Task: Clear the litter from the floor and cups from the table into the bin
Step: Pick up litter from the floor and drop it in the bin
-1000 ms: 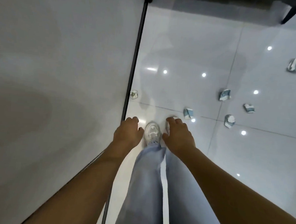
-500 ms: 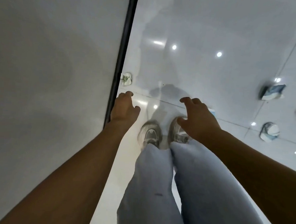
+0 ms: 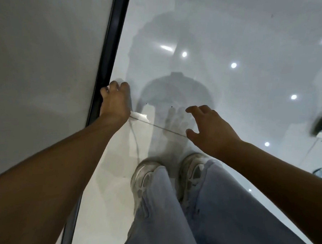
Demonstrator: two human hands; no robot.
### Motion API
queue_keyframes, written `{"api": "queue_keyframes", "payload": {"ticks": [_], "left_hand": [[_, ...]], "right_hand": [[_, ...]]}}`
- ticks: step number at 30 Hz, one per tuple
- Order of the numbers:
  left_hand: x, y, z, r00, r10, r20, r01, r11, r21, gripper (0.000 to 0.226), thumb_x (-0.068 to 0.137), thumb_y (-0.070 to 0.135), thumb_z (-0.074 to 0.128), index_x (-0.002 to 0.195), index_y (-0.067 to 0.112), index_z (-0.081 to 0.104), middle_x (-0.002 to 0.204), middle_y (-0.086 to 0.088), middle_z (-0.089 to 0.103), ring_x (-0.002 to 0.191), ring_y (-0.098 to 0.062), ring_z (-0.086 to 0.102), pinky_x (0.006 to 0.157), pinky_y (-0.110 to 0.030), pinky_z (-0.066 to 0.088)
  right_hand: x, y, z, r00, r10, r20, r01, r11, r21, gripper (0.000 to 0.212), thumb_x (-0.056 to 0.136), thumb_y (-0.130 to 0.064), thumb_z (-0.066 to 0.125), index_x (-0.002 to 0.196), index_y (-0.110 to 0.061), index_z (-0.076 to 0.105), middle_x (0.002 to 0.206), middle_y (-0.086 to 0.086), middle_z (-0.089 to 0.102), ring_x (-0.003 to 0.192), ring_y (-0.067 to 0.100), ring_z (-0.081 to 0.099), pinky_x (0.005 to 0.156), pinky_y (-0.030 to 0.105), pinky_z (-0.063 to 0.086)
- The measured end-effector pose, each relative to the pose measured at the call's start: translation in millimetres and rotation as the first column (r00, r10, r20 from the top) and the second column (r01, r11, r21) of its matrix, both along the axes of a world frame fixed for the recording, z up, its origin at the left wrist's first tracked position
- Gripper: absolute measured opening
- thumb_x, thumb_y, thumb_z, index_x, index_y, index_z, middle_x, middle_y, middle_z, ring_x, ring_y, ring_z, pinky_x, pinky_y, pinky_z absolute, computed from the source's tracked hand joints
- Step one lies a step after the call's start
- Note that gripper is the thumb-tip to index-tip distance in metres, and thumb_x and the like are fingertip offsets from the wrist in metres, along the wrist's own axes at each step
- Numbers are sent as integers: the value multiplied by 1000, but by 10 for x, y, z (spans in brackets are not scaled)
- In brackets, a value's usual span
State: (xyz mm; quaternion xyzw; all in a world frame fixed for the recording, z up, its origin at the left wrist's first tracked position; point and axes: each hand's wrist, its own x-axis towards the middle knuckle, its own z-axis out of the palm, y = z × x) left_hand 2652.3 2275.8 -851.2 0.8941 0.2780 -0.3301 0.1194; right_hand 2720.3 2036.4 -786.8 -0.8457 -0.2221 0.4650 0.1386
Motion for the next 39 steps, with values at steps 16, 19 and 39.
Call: {"api": "queue_keyframes", "payload": {"ticks": [16,19,39], "left_hand": [[-157,-763,1029,999,-49,-4,47,979,-200,46,81,-2,56,124,13,47,129,-8,40,107,-29,48,76,-37,46],[-173,-1116,1339,986,-168,-9,160,955,-251,51,77,-3,59,123,14,47,128,-5,42,106,-27,49,65,-32,38],[-382,-1900,552,941,-339,14,323,880,-348,54,74,-8,63,122,12,48,131,-7,39,103,-26,53,81,-40,54]], "right_hand": [[-485,-231,605,951,-298,-82,290,952,-103,51,91,-28,59,138,-22,41,136,6,47,121,25,48,93,35,42],[-606,-438,812,913,-402,-73,390,910,-138,49,89,-25,60,135,-20,43,134,8,48,122,27,46,92,37,43],[-1055,-1142,-639,830,-504,238,557,768,-316,62,80,-12,68,132,-24,38,140,12,29,115,39,36,72,43,49]]}}
